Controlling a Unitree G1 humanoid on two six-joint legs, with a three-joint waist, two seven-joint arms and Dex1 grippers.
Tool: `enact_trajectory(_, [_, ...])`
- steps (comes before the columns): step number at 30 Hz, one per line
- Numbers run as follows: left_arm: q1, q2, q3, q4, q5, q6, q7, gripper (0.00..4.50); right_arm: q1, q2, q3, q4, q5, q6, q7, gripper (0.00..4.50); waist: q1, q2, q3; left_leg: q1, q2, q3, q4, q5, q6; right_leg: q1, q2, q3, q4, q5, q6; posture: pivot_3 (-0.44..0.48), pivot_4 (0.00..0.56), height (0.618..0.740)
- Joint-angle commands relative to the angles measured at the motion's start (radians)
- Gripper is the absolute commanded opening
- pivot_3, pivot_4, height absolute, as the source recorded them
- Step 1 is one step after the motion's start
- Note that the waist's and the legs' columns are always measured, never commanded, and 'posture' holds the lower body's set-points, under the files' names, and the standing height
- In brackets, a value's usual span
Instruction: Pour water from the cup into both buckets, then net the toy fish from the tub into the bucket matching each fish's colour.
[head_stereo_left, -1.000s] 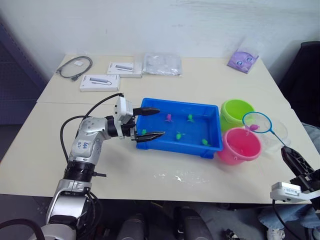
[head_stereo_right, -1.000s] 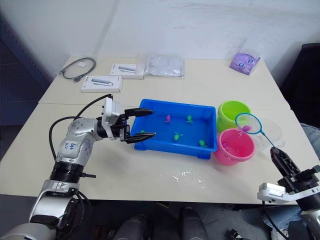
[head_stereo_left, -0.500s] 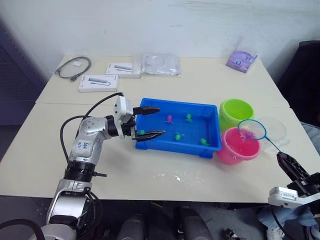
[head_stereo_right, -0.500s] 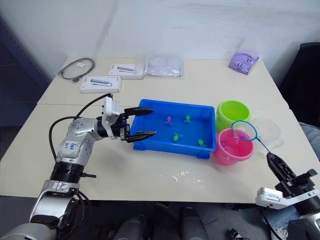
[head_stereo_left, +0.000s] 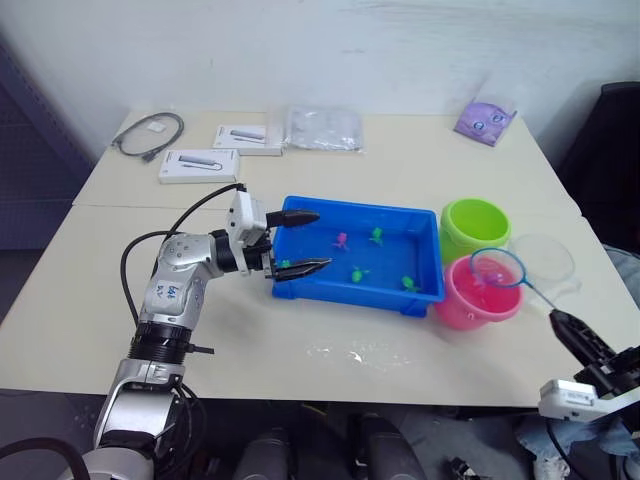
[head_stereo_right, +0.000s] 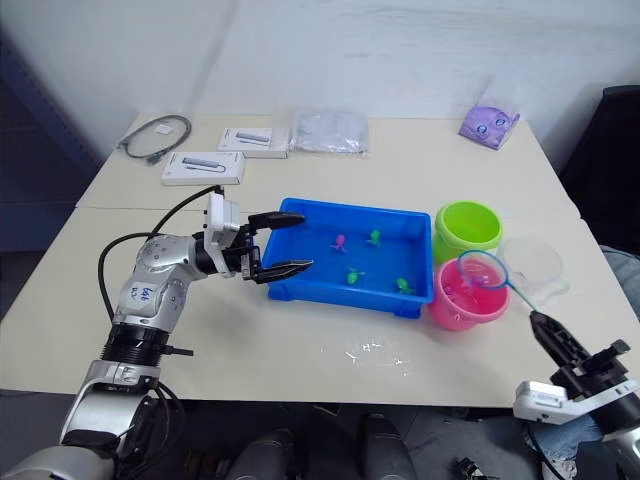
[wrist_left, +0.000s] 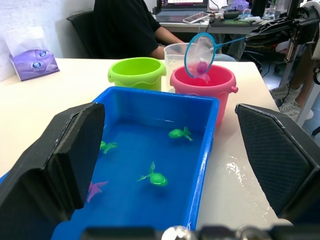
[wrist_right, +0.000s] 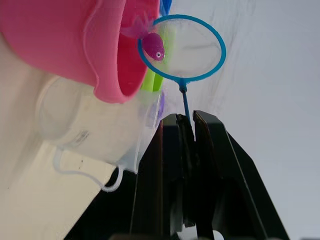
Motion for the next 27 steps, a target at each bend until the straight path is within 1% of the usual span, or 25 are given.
enact_trajectory(1, [-0.009,-0.003,0.008,-0.023,-0.007,-0.012,0.003,4.49,-0.003,-0.019,-0.036,-0.016,0.026,0.003,-0.011,0.00,-0.001,0.000,0.000,0.000,0.000,0.000,0.000,0.000,0.000,0.000,0.000,0.000,0.000,0.000,0.000,0.000,0.150,0.740])
enact_trajectory(3, [-0.006,-0.001,0.004,-0.022,-0.004,-0.016,-0.001,4.49,-0.020,-0.006,-0.070,0.004,0.038,0.050,-0.018,0.00,0.000,0.000,0.000,0.000,0.000,0.000,0.000,0.000,0.000,0.000,0.000,0.000,0.000,0.000,0.000,0.000,0.150,0.740])
enact_trajectory(5, [-0.003,-0.007,0.011,-0.025,-0.010,-0.011,0.013,4.49,0.008,-0.018,-0.004,-0.038,0.032,-0.022,-0.003,0.00,0.001,0.000,0.000,0.000,0.000,0.000,0.000,0.000,0.000,0.000,0.000,0.000,0.000,0.000,0.000,0.000,0.150,0.740])
enact_trajectory(6, [-0.004,-0.006,0.008,-0.024,-0.007,-0.014,0.009,4.49,0.016,-0.017,-0.002,-0.047,0.031,-0.026,0.001,0.00,0.001,0.000,0.000,0.000,0.000,0.000,0.000,0.000,0.000,0.000,0.000,0.000,0.000,0.000,0.000,0.000,0.150,0.740])
enact_trajectory(8, [-0.005,-0.005,0.011,-0.021,-0.006,-0.018,0.011,4.49,-0.007,0.003,-0.061,-0.015,0.050,0.045,-0.008,0.00,0.001,0.000,0.000,0.000,0.000,-0.001,0.000,0.000,0.000,0.000,0.000,0.000,0.000,0.000,0.000,0.000,0.150,0.740])
enact_trajectory(9, [-0.004,-0.007,0.014,-0.022,-0.009,-0.017,0.018,4.49,-0.012,0.002,-0.071,-0.008,0.055,0.051,-0.010,0.00,0.001,0.000,0.000,0.000,0.000,0.000,0.000,0.000,0.000,0.000,0.000,0.000,0.000,0.000,0.000,0.000,0.150,0.740])
enact_trajectory(12, [0.001,-0.007,0.008,-0.022,-0.007,-0.020,0.010,4.49,0.034,-0.014,0.021,-0.085,0.030,-0.050,0.020,0.00,0.001,0.000,0.000,0.000,0.000,0.000,0.000,0.000,0.000,0.000,-0.001,0.000,0.000,0.000,0.000,0.000,0.150,0.740])
enact_trajectory(17, [-0.004,-0.009,0.016,-0.012,-0.008,-0.027,0.020,4.49,0.014,0.022,-0.063,-0.043,0.036,0.056,0.000,0.00,0.002,0.000,0.000,0.000,0.000,0.000,0.000,0.000,0.000,0.000,0.000,0.000,0.000,0.000,0.000,0.000,0.150,0.740])
enact_trajectory(21, [-0.003,-0.008,0.009,-0.011,-0.006,-0.030,0.014,4.49,0.023,0.019,-0.008,-0.084,0.037,0.011,0.023,0.00,0.001,0.000,0.000,0.000,0.000,0.000,0.000,0.000,0.001,0.000,0.000,0.000,0.000,0.000,0.001,0.000,0.150,0.740])
enact_trajectory(25, [-0.005,-0.009,0.012,-0.005,-0.007,-0.034,0.016,4.49,0.019,0.039,-0.035,-0.086,0.045,0.046,0.025,0.00,0.001,0.000,0.000,0.000,0.000,0.000,0.000,0.000,0.000,-0.001,0.000,0.000,0.000,0.000,0.000,0.000,0.150,0.740])
enact_trajectory(27, [-0.003,-0.009,0.011,-0.008,-0.006,-0.034,0.017,4.49,0.016,0.035,-0.050,-0.099,0.078,0.036,0.035,0.00,0.001,0.000,0.000,0.000,0.000,0.000,0.000,0.000,0.000,0.000,0.000,0.000,0.000,0.000,0.000,0.000,0.150,0.740])
